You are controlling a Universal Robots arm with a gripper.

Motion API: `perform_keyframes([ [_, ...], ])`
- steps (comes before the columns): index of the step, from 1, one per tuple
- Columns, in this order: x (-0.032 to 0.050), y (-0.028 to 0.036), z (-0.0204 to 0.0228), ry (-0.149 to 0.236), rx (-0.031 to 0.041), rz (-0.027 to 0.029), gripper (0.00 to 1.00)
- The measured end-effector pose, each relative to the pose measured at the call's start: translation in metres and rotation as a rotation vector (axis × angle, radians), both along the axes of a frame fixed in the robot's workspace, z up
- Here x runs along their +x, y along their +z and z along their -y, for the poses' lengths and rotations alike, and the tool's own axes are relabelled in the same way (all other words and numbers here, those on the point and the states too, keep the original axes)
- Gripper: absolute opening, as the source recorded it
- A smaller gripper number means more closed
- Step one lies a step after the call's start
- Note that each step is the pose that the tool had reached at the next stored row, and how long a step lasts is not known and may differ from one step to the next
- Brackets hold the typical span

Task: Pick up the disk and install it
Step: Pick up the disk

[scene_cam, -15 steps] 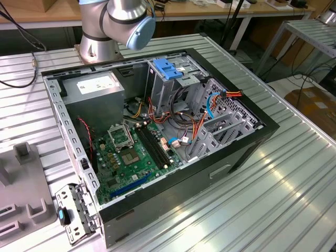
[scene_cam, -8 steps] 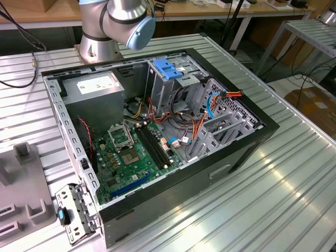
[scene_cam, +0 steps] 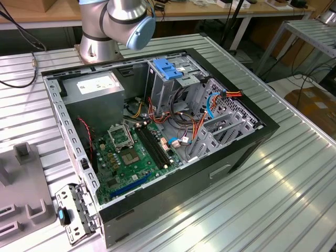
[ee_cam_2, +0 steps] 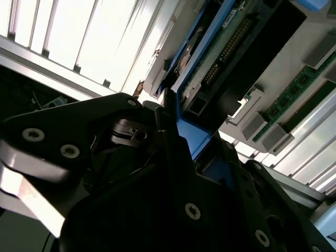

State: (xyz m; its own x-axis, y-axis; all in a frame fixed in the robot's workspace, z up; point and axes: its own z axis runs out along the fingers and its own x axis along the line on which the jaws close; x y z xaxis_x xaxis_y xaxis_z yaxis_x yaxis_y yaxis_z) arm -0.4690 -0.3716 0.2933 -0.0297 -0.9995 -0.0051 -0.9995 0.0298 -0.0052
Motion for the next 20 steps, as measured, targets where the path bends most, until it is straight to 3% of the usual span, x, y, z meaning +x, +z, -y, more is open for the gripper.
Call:
perform_keyframes([
  [20,0.0,0.0005,0.0,0.008,0.0,0.0002,0.37],
])
